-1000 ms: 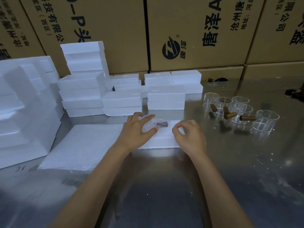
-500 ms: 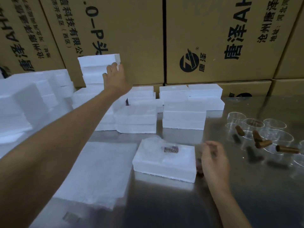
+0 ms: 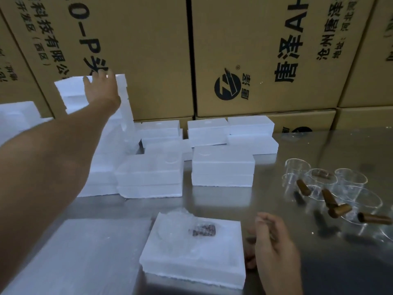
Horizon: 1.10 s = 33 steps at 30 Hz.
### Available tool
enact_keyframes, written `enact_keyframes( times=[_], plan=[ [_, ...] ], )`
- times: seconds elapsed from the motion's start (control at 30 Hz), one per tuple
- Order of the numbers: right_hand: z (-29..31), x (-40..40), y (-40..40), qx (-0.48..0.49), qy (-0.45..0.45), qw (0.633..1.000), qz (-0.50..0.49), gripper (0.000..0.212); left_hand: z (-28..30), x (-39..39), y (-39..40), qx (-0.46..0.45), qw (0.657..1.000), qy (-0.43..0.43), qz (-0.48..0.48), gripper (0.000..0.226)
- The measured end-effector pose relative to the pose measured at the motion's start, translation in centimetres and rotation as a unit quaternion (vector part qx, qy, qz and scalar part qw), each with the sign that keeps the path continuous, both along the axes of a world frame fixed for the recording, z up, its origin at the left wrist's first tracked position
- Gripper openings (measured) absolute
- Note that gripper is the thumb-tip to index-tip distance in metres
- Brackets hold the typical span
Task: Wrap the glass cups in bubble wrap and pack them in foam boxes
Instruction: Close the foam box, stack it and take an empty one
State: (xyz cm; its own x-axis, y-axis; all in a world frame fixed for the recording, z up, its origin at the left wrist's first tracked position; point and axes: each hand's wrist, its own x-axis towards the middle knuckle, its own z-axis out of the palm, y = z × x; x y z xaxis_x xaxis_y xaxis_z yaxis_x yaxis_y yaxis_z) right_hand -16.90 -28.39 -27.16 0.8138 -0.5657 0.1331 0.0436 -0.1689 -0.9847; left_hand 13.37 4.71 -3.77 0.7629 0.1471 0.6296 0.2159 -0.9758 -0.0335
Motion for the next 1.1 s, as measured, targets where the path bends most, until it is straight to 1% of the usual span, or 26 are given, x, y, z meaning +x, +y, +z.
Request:
enact_keyframes(
  times=[0.07,0.13,0.3,0.43,0.5,0.53,0.6,0.7,0.77,0.8,0.83,0.9,0.93,0.97,1.0,1.03,1.1],
  plan=[
    [0.2,-0.1,0.0,0.007,-0.007,1.000,0.002,0.014,0.1,-0.3,0.1,0.036,0.999,-0.030,-0.011,0.057],
    [0.4,-0.2,0.1,0.007,-0.014,1.000,0.008,0.018,0.4,-1.1,-0.1,0.052,0.997,-0.053,-0.027,0.049],
    [0.7,-0.6,0.1,0.002,-0.015,0.999,0.029,0.018,1.1,-4.6,-2.1,0.076,0.992,-0.076,-0.070,0.050],
    [0.8,-0.5,0.1,-0.005,-0.005,1.000,0.031,0.022,1.4,-8.8,-4.0,0.103,0.981,-0.104,-0.127,0.044],
    [1.0,-0.6,0.2,-0.009,0.004,0.999,0.032,0.022,1.5,-11.1,-4.9,0.088,0.974,-0.123,-0.171,0.043],
    [1.1,-0.6,0.3,-0.012,0.005,0.999,0.034,0.021,1.3,-12.3,-5.3,0.064,0.968,-0.135,-0.200,0.043],
    [1.3,-0.9,0.4,-0.014,0.005,0.999,0.033,0.018,0.8,-14.9,-6.6,-0.018,0.950,-0.167,-0.265,0.043],
    [1.7,-1.2,0.5,-0.016,0.008,0.999,0.031,0.015,-0.6,-19.0,-9.5,-0.182,0.898,-0.200,-0.347,0.041],
    [2.2,-1.5,0.7,-0.005,-0.001,1.000,0.030,0.015,-1.7,-21.7,-11.3,-0.312,0.852,-0.193,-0.372,0.040],
    [2.4,-1.7,0.8,0.000,-0.010,1.000,0.028,0.015,-2.3,-22.9,-11.9,-0.391,0.821,-0.178,-0.375,0.037],
    [2.7,-2.0,0.8,0.001,-0.019,0.999,0.026,0.015,-3.1,-24.2,-12.4,-0.480,0.777,-0.155,-0.377,0.032],
    [3.2,-2.7,0.9,0.003,-0.038,0.999,0.024,0.012,-4.9,-26.4,-12.6,-0.643,0.654,-0.085,-0.390,0.022],
    [3.7,-3.0,1.0,0.019,-0.048,0.998,0.028,0.012,-6.0,-27.3,-12.5,-0.695,0.603,-0.044,-0.389,0.019],
    [4.2,-3.3,1.1,0.047,-0.058,0.997,0.037,0.012,-7.2,-28.1,-12.2,-0.728,0.572,-0.003,-0.378,0.019],
    [4.7,-3.5,1.2,0.077,-0.065,0.994,0.051,0.013,-8.4,-28.8,-11.9,-0.746,0.562,0.033,-0.355,0.025],
    [5.2,-3.7,1.5,0.101,-0.067,0.990,0.068,0.015,-9.7,-29.5,-11.6,-0.753,0.569,0.059,-0.325,0.033],
    [5.9,-4.2,2.0,0.123,-0.065,0.985,0.098,0.016,-12.0,-30.4,-11.1,-0.744,0.612,0.076,-0.259,0.039]
  ],
)
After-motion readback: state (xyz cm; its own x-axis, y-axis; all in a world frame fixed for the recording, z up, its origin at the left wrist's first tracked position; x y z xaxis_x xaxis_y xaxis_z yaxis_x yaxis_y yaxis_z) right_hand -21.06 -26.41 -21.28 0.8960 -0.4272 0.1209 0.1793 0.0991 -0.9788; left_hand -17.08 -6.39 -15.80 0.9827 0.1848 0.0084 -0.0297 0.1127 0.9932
